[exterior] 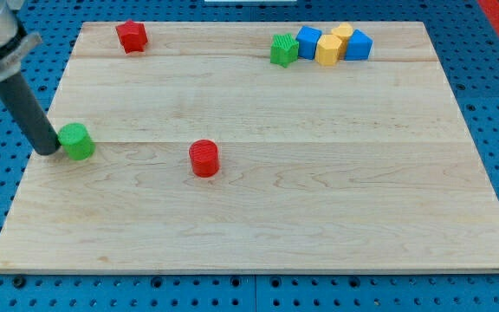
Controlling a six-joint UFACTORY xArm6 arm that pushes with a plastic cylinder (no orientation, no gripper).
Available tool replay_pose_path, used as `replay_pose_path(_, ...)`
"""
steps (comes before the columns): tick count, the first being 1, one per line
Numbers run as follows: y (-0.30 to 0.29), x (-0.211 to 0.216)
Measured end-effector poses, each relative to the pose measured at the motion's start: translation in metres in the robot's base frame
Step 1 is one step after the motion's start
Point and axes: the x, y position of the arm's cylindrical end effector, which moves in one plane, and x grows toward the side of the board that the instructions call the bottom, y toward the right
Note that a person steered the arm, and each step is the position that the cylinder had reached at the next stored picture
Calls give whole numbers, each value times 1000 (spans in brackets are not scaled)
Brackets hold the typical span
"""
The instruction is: Slide the green circle below the red star
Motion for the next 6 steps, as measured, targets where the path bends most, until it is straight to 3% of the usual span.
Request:
replay_pose_path(1,3,15)
replay_pose_path(6,64,-19)
